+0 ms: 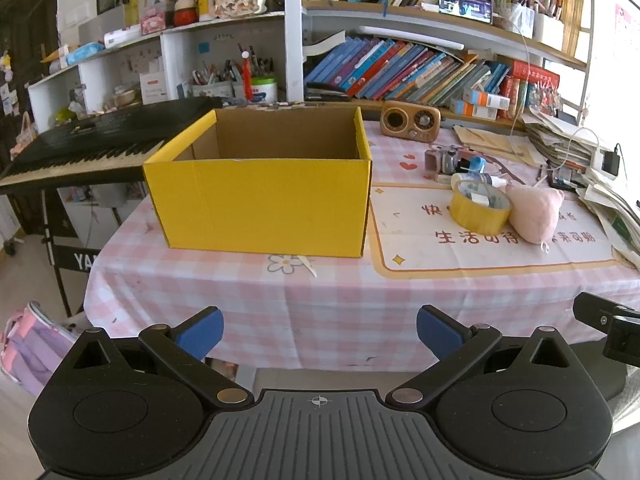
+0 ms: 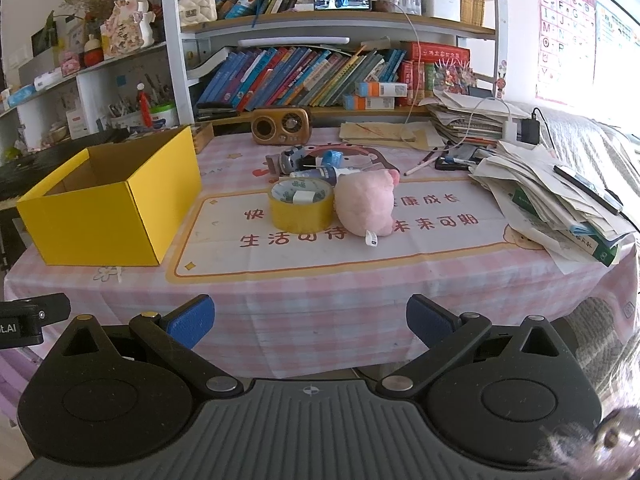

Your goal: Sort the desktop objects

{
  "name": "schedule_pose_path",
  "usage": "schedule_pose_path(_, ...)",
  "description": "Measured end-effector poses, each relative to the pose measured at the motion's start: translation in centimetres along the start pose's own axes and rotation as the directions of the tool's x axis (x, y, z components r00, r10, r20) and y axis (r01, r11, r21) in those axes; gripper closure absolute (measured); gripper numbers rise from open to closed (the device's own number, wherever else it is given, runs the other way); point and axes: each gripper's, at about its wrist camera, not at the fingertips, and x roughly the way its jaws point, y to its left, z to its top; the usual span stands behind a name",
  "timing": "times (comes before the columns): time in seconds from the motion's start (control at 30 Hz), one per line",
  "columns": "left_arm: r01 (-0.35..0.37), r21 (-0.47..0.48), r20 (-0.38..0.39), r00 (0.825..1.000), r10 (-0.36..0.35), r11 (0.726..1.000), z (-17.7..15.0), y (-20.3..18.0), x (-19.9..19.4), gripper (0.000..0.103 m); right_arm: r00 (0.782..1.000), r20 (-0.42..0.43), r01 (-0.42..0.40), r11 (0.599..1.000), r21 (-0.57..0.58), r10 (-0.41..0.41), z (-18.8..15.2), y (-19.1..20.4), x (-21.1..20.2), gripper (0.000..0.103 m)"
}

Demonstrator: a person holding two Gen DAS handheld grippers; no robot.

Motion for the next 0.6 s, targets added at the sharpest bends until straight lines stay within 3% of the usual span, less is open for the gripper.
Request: schedule_pose_path(0.6, -0.001, -0.001, -0.006, 1.000, 0.001, 1.000, 0.00, -0.04, 0.33, 0.000, 1.000, -0.006, 0.002, 1.000, 0.000, -0.002, -0.01, -0.03, 0.34, 0.000)
